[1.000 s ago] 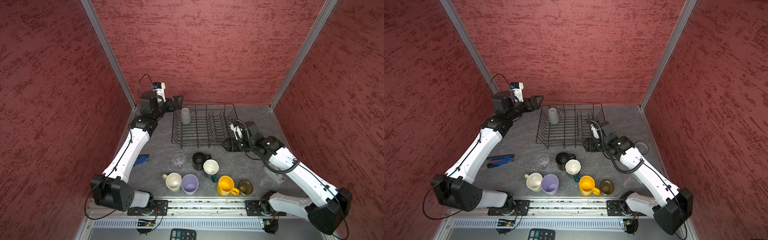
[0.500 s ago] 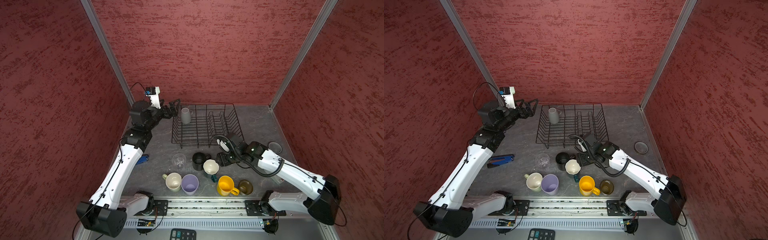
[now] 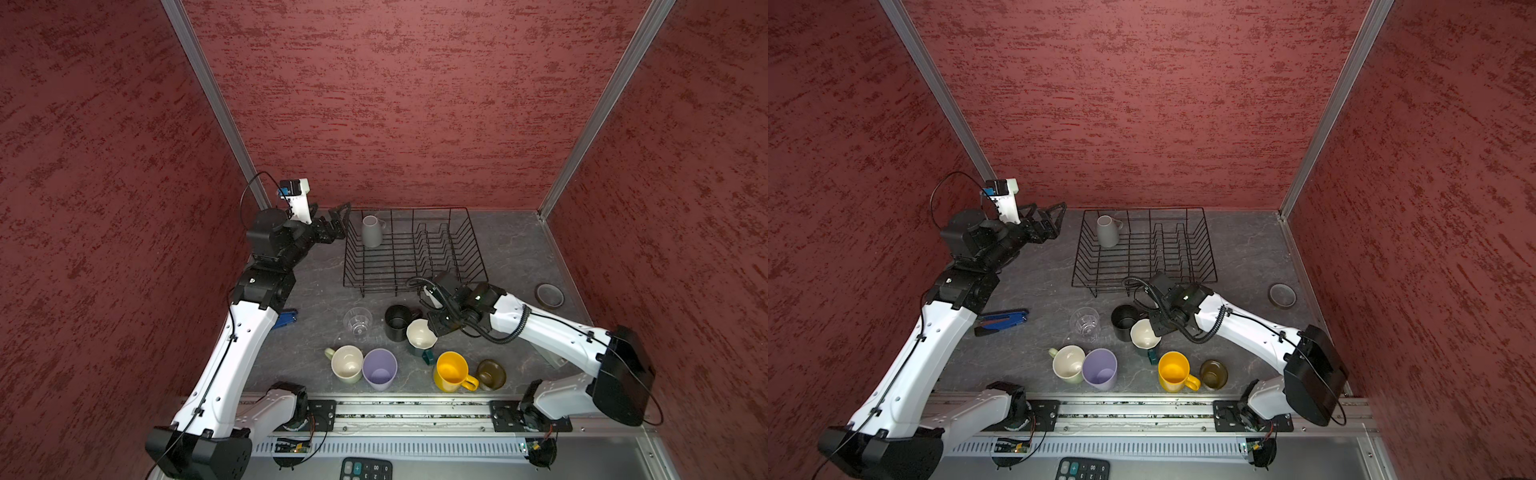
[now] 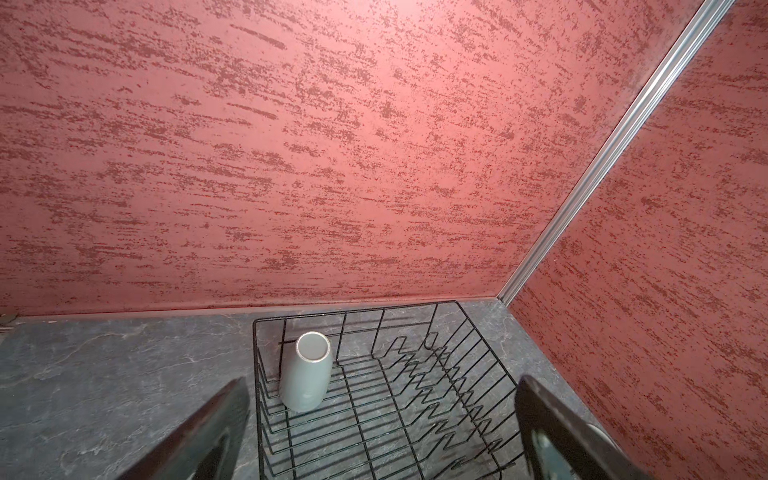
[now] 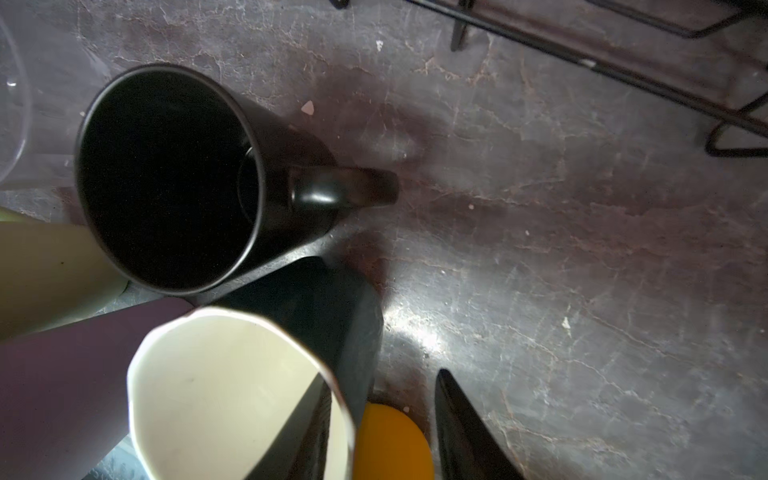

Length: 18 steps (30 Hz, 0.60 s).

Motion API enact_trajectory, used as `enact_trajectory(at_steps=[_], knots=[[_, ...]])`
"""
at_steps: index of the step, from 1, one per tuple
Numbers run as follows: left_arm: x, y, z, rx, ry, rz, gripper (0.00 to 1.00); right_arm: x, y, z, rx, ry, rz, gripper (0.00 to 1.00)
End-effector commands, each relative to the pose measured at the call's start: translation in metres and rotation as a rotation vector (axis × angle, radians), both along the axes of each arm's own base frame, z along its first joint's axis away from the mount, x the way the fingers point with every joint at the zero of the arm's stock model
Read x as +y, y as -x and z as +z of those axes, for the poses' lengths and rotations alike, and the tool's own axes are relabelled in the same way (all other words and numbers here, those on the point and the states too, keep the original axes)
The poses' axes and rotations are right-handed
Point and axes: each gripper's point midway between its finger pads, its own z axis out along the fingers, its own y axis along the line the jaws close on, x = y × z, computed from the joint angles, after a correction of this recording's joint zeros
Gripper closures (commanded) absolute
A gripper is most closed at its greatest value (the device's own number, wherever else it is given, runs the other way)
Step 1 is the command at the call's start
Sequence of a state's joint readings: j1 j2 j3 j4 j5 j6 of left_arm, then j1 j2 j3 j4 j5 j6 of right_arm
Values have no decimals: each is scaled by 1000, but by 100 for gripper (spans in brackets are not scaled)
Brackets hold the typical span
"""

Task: Load the cups into the dish rack
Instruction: 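Reach the right gripper down to the dark green mug among the table mugs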

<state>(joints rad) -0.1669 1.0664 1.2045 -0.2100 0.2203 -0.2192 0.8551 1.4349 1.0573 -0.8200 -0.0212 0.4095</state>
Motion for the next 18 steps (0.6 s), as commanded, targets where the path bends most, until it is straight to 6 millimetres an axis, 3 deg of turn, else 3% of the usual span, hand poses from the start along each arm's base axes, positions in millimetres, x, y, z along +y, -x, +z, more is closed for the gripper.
enact_trajectory(at_steps=[1, 18], knots=[[3, 9, 5, -23, 0, -2, 0, 10, -5, -4, -22, 0, 12, 61], [18, 8, 2, -13, 31, 28, 0, 14, -10, -21, -34, 98, 57, 85]])
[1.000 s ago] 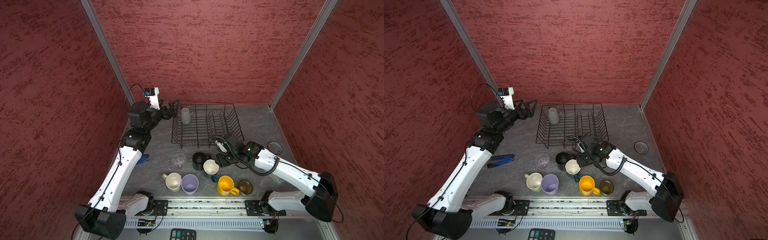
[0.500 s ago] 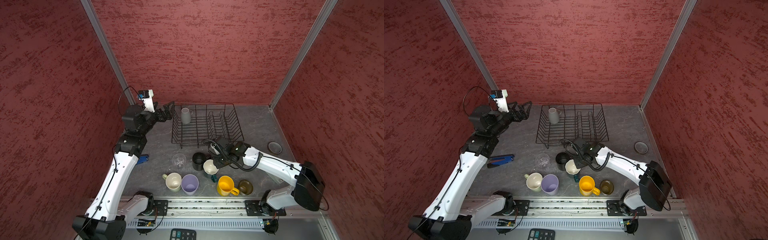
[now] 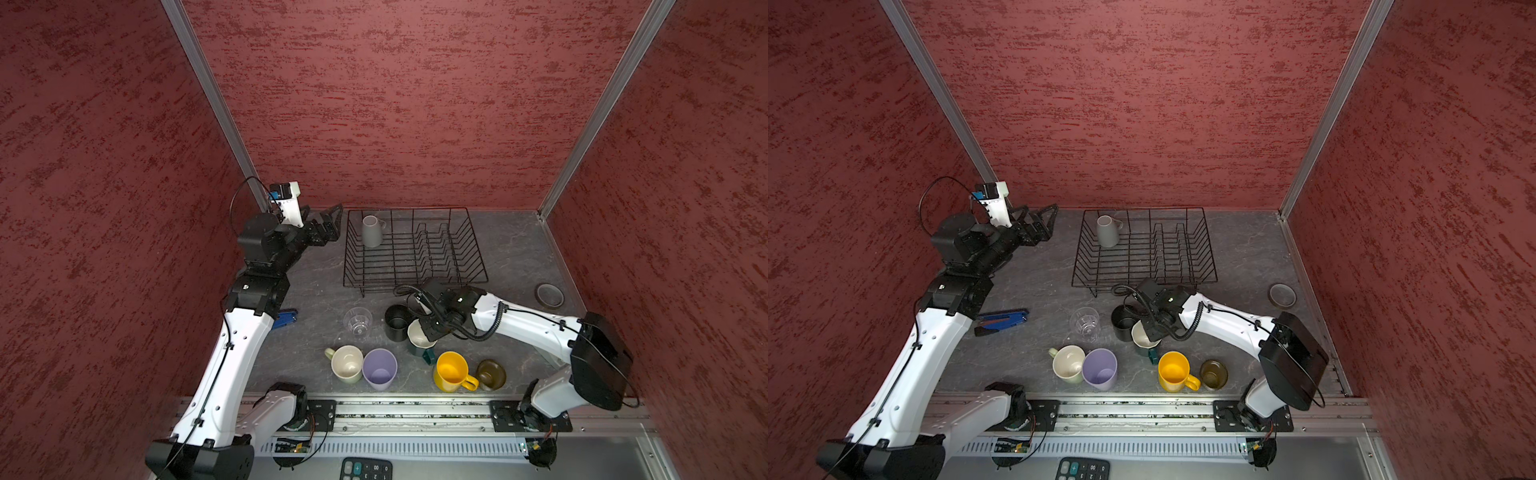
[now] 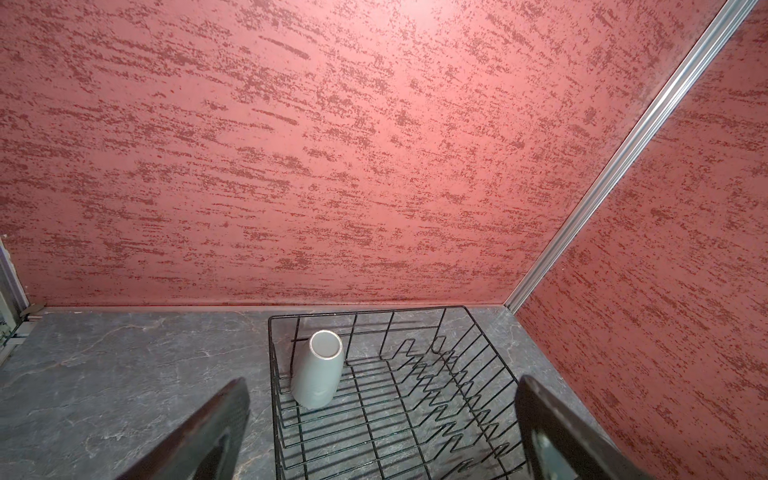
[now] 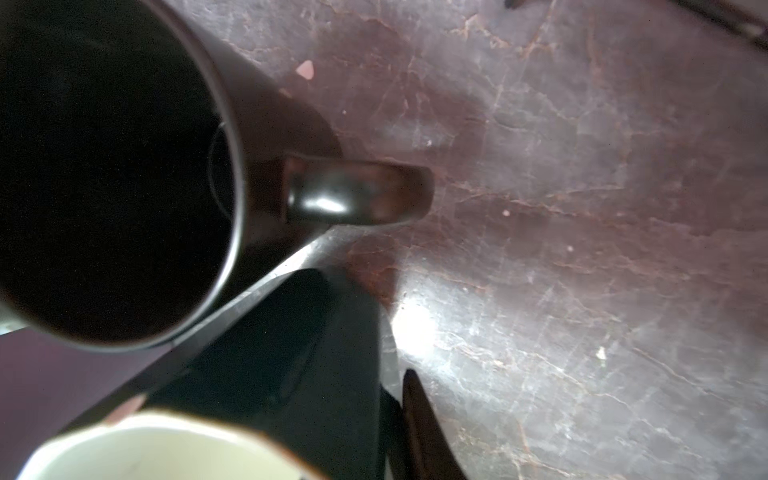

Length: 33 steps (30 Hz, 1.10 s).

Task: Load the cups into the dish rack
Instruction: 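Reach the right gripper down to the dark green mug among the table mugs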

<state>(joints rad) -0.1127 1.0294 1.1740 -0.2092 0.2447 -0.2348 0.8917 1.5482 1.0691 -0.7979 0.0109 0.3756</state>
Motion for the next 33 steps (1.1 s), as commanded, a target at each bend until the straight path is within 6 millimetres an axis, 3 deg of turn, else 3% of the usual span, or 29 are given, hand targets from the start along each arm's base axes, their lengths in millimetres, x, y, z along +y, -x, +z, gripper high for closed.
enact_trajectory(at_steps=[1, 12, 20, 26, 33], knots=[[3, 3, 4, -16, 15, -1, 0, 5, -12, 9, -58, 14, 4, 86], [7, 1, 2, -19, 41, 10, 0, -2, -20, 28, -107, 64, 12, 100], [10, 1, -1, -32, 57, 25, 0, -11, -19, 48, -122, 107, 31, 100], [11, 1, -1, -51, 81, 21, 0, -22, -16, 73, -140, 125, 33, 100], [11, 4, 6, -85, 100, 1, 0, -36, -15, 121, -178, 121, 1, 100]])
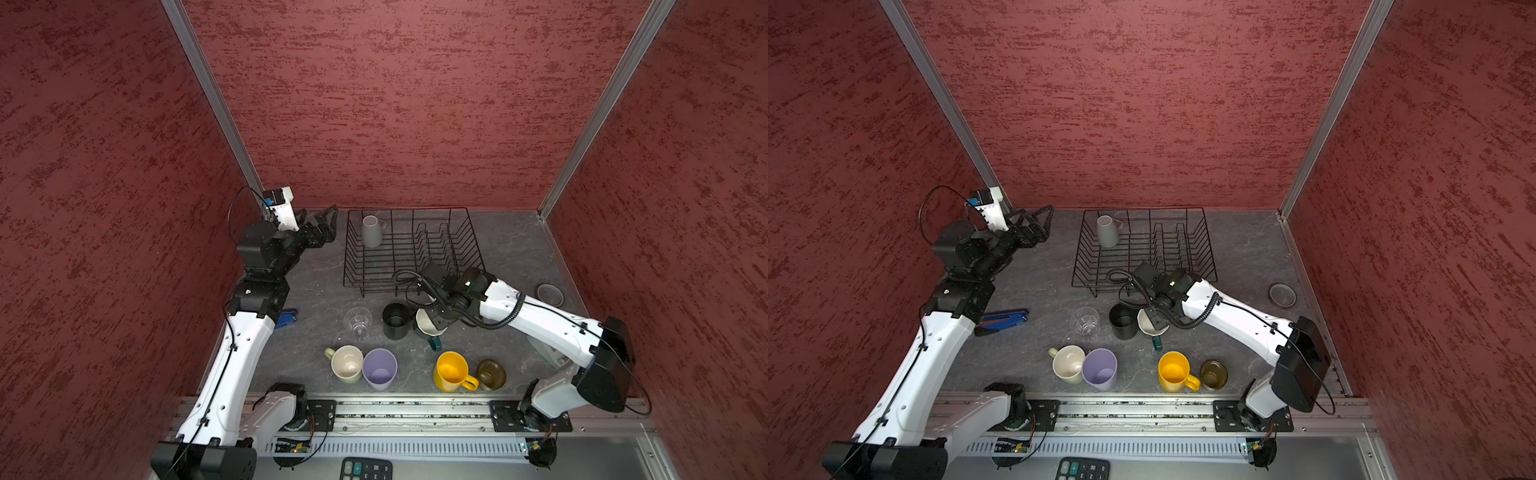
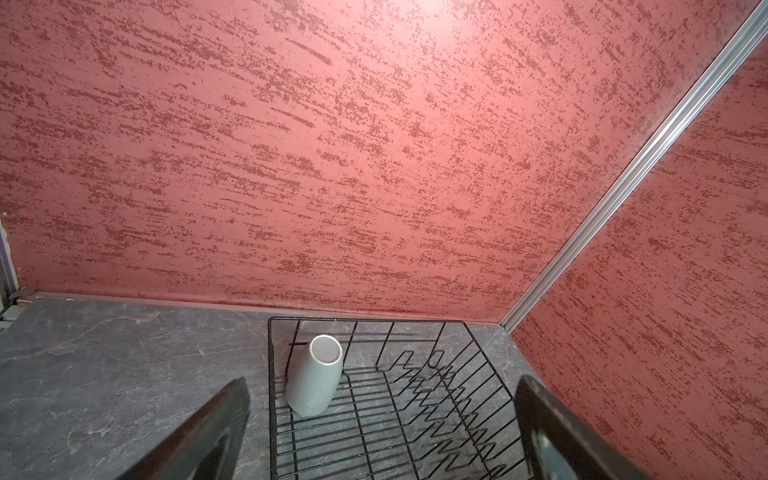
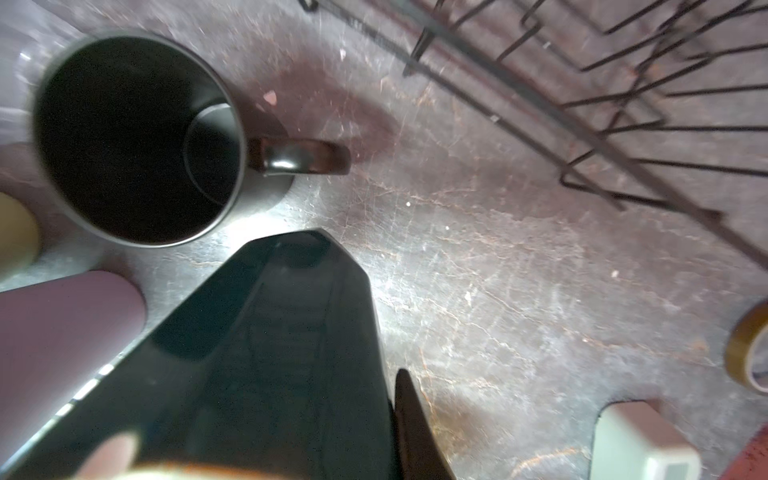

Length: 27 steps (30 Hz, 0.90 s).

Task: Load the cups into the dish rack
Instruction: 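Reach the right gripper down to the dark green mug among the table mugs, then grasp the dark green mug with the right gripper and lift it over the rack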

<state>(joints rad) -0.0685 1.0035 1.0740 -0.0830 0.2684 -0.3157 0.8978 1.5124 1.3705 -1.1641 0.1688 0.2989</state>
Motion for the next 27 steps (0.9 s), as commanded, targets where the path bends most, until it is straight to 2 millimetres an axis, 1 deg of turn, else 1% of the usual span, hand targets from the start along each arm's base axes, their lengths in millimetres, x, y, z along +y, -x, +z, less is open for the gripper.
enact_trajectory(at_steps=[1, 4, 8, 11, 13, 15, 18, 22, 27], knots=[[-1, 9, 15, -71, 20, -24, 0, -17, -1, 49, -84, -35, -39, 100], [-3, 10, 15, -78, 23, -36, 0, -28, -2, 65, -104, -52, -77, 100], [-5, 10, 10, -68, 23, -51, 0, -42, -10, 88, -136, -120, -136, 100], [-6, 10, 8, -70, 18, -53, 0, -51, -21, 101, -162, -162, -171, 100], [-7, 9, 7, -72, 19, -63, 0, -53, -30, 110, -178, -193, -183, 100], [-10, 9, 7, -80, 19, -83, 0, -53, -40, 122, -202, -239, -197, 100], [-14, 6, 3, -74, 20, -107, 0, -48, -57, 141, -241, -334, -213, 100], [-23, 3, 1, -82, 34, -168, 0, -39, -82, 157, -282, -484, -217, 100], [-45, 5, 0, -67, 71, -314, 0, -30, -113, 179, -351, -673, -221, 100]])
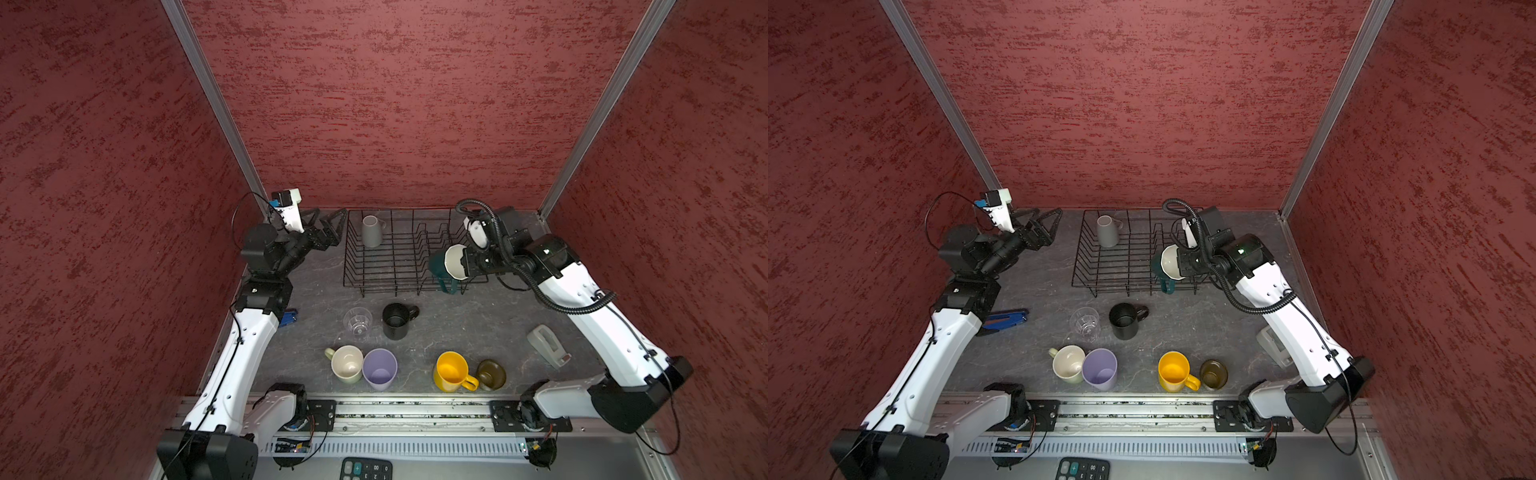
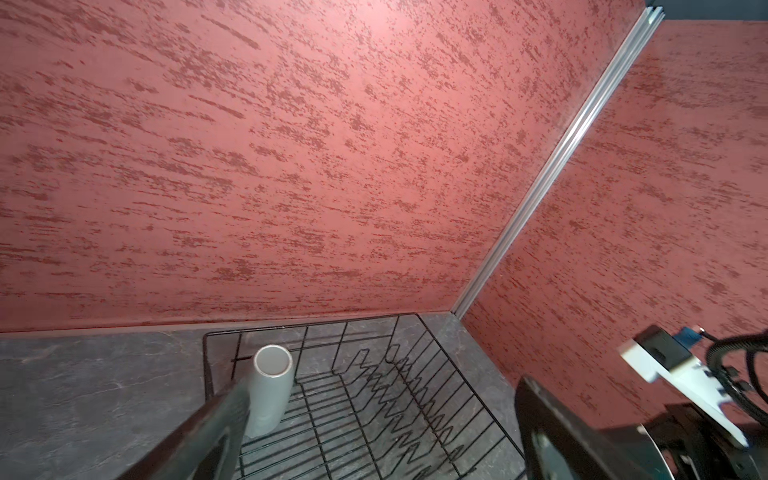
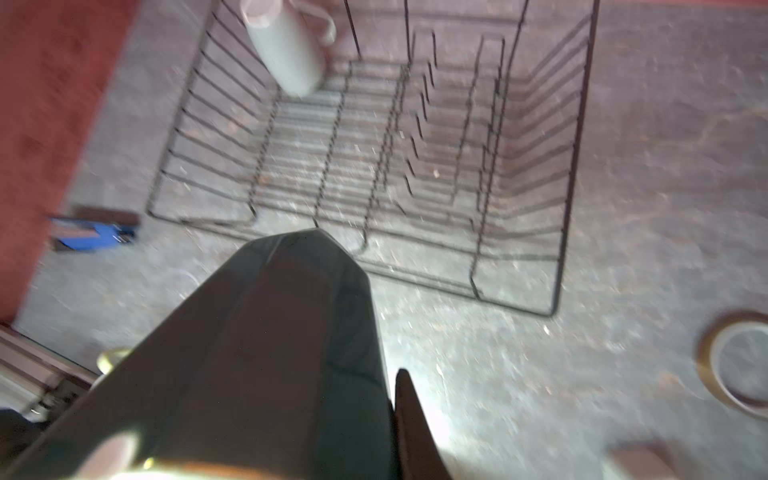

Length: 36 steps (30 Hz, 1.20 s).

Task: Load the cups into the dish rack
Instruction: 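Grasp the dark green mug with the right gripper and lift it over the rack, then close the left gripper on the dark green mug held sideways by the right gripper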

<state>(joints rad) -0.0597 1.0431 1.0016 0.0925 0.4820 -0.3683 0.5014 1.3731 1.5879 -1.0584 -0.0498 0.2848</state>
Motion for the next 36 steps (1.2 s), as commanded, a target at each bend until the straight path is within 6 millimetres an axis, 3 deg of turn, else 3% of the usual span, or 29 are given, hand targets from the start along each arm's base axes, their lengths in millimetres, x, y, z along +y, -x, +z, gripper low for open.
enact_trajectory(at_steps=[1, 9, 17, 26, 29, 36], knots=[[-19, 8, 7, -30, 28, -146, 0, 23, -30, 51, -172, -260, 43, 100], [-63, 20, -9, -81, 26, -423, 0, 26, -51, 63, -180, -516, 110, 100], [-131, 56, -42, -418, -282, -595, 0, 37, -48, 65, -118, -647, 201, 100], [-147, 45, -58, -627, -352, -640, 2, 52, -35, 63, -3, -712, 301, 100], [-152, 49, -60, -702, -371, -680, 3, 54, -30, 60, 27, -723, 326, 100], [-162, 41, -61, -725, -351, -717, 3, 58, -24, 53, 67, -740, 354, 100]])
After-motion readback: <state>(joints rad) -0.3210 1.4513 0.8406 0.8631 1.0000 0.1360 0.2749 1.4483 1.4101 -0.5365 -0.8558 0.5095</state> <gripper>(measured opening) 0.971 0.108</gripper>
